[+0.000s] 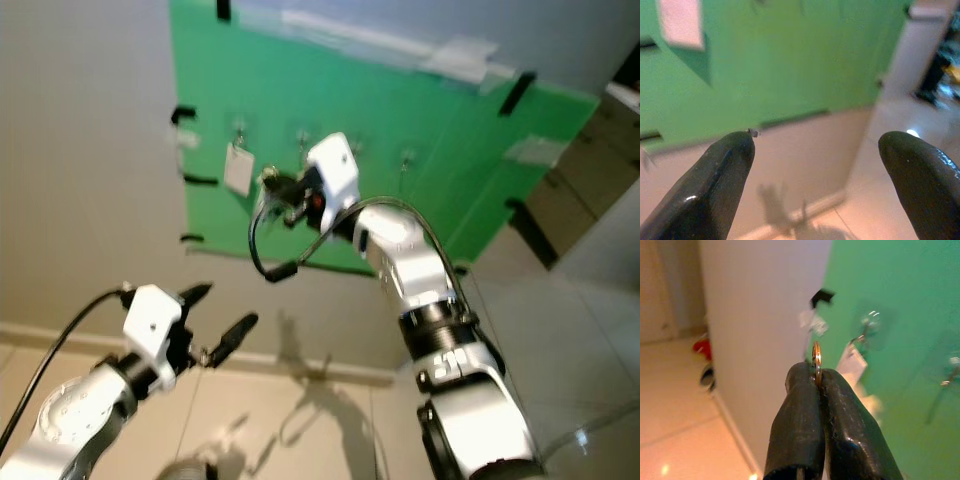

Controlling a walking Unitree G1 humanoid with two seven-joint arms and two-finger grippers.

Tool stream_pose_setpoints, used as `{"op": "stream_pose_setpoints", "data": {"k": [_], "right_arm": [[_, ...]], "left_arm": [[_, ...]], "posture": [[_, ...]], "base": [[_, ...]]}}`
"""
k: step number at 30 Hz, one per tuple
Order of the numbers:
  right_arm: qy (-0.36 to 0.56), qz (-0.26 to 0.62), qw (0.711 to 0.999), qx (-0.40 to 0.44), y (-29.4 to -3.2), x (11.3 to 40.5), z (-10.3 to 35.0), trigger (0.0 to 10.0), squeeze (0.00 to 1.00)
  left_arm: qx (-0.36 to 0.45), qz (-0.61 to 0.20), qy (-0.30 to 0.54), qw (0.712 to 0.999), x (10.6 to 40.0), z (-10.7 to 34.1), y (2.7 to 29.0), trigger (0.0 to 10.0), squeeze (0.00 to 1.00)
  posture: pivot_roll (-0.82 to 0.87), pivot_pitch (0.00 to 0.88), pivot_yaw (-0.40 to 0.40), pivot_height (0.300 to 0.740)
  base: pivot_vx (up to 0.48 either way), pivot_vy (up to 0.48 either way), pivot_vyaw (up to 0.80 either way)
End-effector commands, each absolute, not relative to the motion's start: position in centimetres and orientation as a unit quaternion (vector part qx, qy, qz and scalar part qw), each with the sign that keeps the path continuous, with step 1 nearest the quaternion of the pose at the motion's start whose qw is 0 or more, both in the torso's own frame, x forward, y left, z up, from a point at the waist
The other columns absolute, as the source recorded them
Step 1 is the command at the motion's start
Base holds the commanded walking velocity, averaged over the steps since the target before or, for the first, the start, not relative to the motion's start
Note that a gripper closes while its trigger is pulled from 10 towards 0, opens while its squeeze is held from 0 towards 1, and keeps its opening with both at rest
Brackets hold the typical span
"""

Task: Hang keys on a hook

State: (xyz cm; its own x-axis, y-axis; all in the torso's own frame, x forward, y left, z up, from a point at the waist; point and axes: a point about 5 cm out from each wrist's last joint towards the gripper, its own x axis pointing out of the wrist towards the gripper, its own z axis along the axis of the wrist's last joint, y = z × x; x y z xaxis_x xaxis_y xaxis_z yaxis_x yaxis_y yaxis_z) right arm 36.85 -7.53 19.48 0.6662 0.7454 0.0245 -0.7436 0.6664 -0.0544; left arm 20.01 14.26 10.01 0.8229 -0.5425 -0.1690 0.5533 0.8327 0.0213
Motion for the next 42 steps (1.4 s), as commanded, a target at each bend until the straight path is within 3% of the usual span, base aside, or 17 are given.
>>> {"op": "stream_pose_setpoints", "data": {"k": [1, 11, 16, 19, 20, 22, 24, 27, 29, 36, 42], "right_arm": [[-0.038, 0.378, 0.925, -0.007, -8.4, 37.7, 20.0, 0.0, 0.00], [-0.066, 0.341, 0.937, 0.033, -7.4, 39.7, 22.0, 0.0, 0.00], [-0.102, 0.333, 0.937, 0.007, -7.5, 39.7, 22.9, 0.0, 0.00], [-0.140, 0.322, 0.936, -0.020, -8.0, 38.3, 22.1, 0.0, 0.00], [-0.167, 0.267, 0.949, -0.010, -9.3, 35.3, 20.3, 0.0, 0.00], [-0.171, 0.240, 0.955, -0.002, -10.0, 34.1, 19.6, 0.0, 0.00], [-0.167, 0.164, 0.972, -0.010, -12.6, 30.0, 16.5, 0.0, 0.00], [-0.153, 0.132, 0.979, -0.032, -14.0, 27.9, 14.5, 0.0, 0.00], [-0.101, 0.067, 0.993, -0.013, -16.5, 24.5, 11.5, 0.0, 0.00], [-0.018, -0.022, 0.999, 0.026, -18.5, 20.1, 9.0, 0.0, 0.00], [-0.020, -0.042, 0.999, 0.024, -17.8, 20.2, 8.1, 0.0, 0.00]], "left_arm": [[0.043, -0.286, 0.060, 0.955, 20.1, 11.0, 14.4, 10.0, 0.00], [0.043, -0.288, 0.073, 0.954, 18.6, 11.5, 14.1, 10.0, 0.00], [0.069, -0.269, 0.058, 0.959, 18.5, 11.9, 14.4, 10.0, 0.00], [0.081, -0.219, 0.036, 0.972, 19.4, 12.6, 15.0, 10.0, 0.00], [0.083, -0.161, 0.013, 0.983, 20.4, 13.2, 15.7, 10.0, 0.00], [0.083, -0.145, 0.007, 0.986, 20.8, 13.4, 15.8, 10.0, 0.00], [0.064, -0.133, 0.012, 0.989, 21.9, 13.3, 15.9, 10.0, 0.00], [0.067, -0.143, 0.014, 0.987, 22.5, 13.1, 15.8, 10.0, 0.00], [0.080, -0.162, 0.028, 0.983, 23.3, 12.4, 15.8, 10.0, 0.00], [0.106, -0.149, 0.046, 0.982, 23.9, 11.1, 16.9, 10.0, 0.00], [0.130, -0.177, 0.045, 0.974, 25.5, 11.2, 17.5, 10.0, 0.00]], "posture": [[0.25, 0.077, -0.122, 0.740], [0.34, 0.136, -0.106, 0.740], [0.34, 0.126, -0.125, 0.740], [0.29, 0.077, -0.138, 0.740], [0.23, 0.036, -0.138, 0.740], [0.23, 0.031, -0.136, 0.740], [0.17, 0.004, -0.110, 0.740], [0.14, 0.000, -0.085, 0.740], [0.09, 0.000, -0.050, 0.740], [0.07, 0.000, -0.007, 0.740], [0.06, 0.000, 0.080, 0.740]], "base": [[0.000, 0.000, 0.00], [0.000, 0.000, 0.00], [0.000, 0.000, 0.00], [0.000, 0.000, 0.00], [0.000, 0.000, 0.00], [0.000, 0.000, 0.00], [0.000, 0.000, 0.00], [0.000, 0.000, 0.00], [0.000, 0.000, 0.00], [0.000, 0.000, 0.00], [0.000, 0.000, 0.00]]}}
